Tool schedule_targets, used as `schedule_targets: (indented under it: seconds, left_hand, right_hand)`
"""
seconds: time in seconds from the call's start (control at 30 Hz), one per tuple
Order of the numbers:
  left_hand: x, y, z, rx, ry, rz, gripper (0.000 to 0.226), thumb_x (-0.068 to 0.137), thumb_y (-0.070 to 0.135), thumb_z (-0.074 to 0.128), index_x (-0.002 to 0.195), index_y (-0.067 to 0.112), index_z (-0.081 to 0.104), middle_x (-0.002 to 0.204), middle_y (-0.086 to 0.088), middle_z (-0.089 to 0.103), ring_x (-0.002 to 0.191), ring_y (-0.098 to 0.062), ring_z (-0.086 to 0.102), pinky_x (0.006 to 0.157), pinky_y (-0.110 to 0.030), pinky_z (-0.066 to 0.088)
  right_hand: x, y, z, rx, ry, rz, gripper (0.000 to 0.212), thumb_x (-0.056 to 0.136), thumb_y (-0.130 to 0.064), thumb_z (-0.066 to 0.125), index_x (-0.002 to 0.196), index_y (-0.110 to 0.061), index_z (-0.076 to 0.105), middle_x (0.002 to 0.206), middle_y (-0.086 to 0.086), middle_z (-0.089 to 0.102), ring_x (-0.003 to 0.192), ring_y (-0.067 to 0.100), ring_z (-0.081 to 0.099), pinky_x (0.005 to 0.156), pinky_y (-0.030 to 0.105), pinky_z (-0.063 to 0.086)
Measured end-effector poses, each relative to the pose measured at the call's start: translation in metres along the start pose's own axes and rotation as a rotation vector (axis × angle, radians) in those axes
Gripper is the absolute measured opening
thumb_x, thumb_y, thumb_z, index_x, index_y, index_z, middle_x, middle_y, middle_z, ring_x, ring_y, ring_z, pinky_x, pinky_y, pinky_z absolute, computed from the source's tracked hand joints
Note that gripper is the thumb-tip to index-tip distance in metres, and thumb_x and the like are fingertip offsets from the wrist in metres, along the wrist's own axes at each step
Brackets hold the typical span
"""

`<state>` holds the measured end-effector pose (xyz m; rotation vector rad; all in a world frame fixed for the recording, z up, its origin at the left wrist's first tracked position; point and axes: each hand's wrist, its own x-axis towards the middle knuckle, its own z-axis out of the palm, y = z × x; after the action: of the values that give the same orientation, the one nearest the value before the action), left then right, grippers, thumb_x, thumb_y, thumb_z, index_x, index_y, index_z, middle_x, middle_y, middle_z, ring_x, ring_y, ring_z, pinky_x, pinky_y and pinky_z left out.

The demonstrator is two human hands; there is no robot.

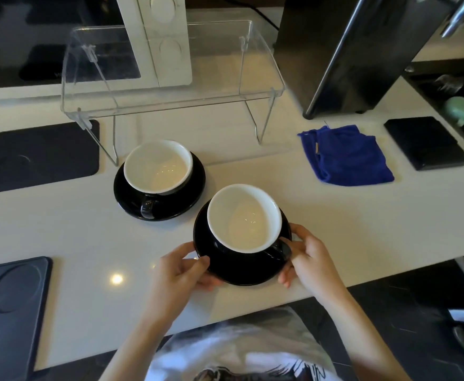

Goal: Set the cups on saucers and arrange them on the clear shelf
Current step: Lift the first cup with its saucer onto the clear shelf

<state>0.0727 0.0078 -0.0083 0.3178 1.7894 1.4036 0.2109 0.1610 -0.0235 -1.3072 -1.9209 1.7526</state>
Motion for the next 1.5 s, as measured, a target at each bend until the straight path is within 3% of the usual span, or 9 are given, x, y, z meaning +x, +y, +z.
schedule_targets:
  seconds: [0.13,0.27,0.57,0.67,0.77,0.97,1.13,1.37,1.5]
  left_hand:
    - [-0.004,0.019,0.001,-0.047,-0.004,0.039,0.024,0.086,0.001,0.052,0.095,0.021,0.062,0.057,-0.008,0.073,0.054,-0.019,0.07,0.046,-0.023,0.053]
    - [-0.009,0.055,0.002,-0.091,-0.008,0.141,0.027,0.084,-0.001,0.052,0.089,0.023,0.062,0.054,-0.006,0.072,0.052,-0.018,0.07,0.043,-0.022,0.052]
    - [0.003,0.131,-0.007,-0.128,0.015,0.345,0.018,0.084,0.003,0.054,0.084,0.015,0.067,0.057,-0.004,0.073,0.053,-0.016,0.07,0.042,-0.017,0.049]
    - [0.014,0.154,-0.012,-0.141,0.026,0.385,0.015,0.084,0.005,0.054,0.085,0.012,0.067,0.061,-0.004,0.074,0.055,-0.016,0.071,0.043,-0.016,0.049]
    - [0.028,0.173,-0.016,-0.133,0.043,0.408,0.014,0.085,0.005,0.054,0.086,0.01,0.067,0.06,-0.004,0.074,0.055,-0.014,0.07,0.043,-0.017,0.05]
    - [0.069,0.197,-0.023,-0.062,0.125,0.367,0.016,0.085,0.005,0.054,0.095,0.005,0.066,0.069,-0.008,0.075,0.056,-0.013,0.071,0.046,-0.018,0.051]
    - [0.107,0.207,-0.026,0.013,0.168,0.274,0.016,0.085,0.003,0.052,0.097,-0.001,0.062,0.06,-0.01,0.071,0.05,-0.013,0.069,0.048,-0.021,0.055]
    - [0.144,0.215,-0.029,0.083,0.122,0.178,0.011,0.085,0.001,0.051,0.089,-0.002,0.062,0.048,-0.006,0.069,0.049,-0.013,0.068,0.046,-0.019,0.054]
    - [0.158,0.213,-0.027,0.103,0.108,0.167,0.011,0.085,0.002,0.052,0.091,0.002,0.061,0.05,-0.006,0.07,0.05,-0.012,0.069,0.046,-0.019,0.053]
  right_hand:
    - [-0.002,-0.014,-0.009,0.067,-0.032,-0.024,0.033,0.092,-0.004,0.039,0.097,-0.033,0.052,0.041,0.008,0.058,0.034,0.021,0.053,0.036,0.029,0.047]
    - [-0.001,-0.047,-0.022,0.118,-0.019,-0.132,0.031,0.091,0.001,0.041,0.096,-0.025,0.057,0.042,0.011,0.056,0.032,0.019,0.051,0.034,0.028,0.045]
    - [0.022,-0.14,-0.037,0.152,0.003,-0.366,0.015,0.088,-0.01,0.05,0.085,-0.01,0.065,0.044,0.011,0.055,0.028,0.017,0.045,0.032,0.021,0.039]
    - [0.034,-0.163,-0.037,0.163,-0.025,-0.413,0.019,0.088,-0.015,0.051,0.088,-0.001,0.063,0.042,0.004,0.056,0.029,0.016,0.044,0.034,0.023,0.039]
    - [0.05,-0.181,-0.035,0.171,-0.03,-0.44,0.026,0.089,-0.015,0.05,0.09,0.009,0.06,0.049,0.013,0.057,0.03,0.016,0.045,0.034,0.023,0.039]
    - [0.093,-0.206,-0.027,0.073,-0.052,-0.426,0.024,0.091,-0.013,0.047,0.094,0.008,0.06,0.059,0.017,0.061,0.032,0.013,0.05,0.037,0.022,0.046]
    - [0.127,-0.22,-0.021,-0.041,-0.062,-0.344,0.017,0.092,-0.012,0.047,0.091,0.0,0.059,0.061,0.013,0.064,0.034,0.011,0.054,0.039,0.022,0.05]
    - [0.165,-0.219,-0.021,-0.143,-0.061,-0.245,0.024,0.089,-0.011,0.049,0.102,0.008,0.056,0.054,0.008,0.054,0.033,0.012,0.036,0.036,0.023,0.03]
    - [0.176,-0.221,-0.024,-0.271,-0.045,-0.251,0.02,0.088,-0.013,0.05,0.099,0.0,0.06,0.056,0.006,0.056,0.027,0.004,0.039,0.037,0.019,0.033]
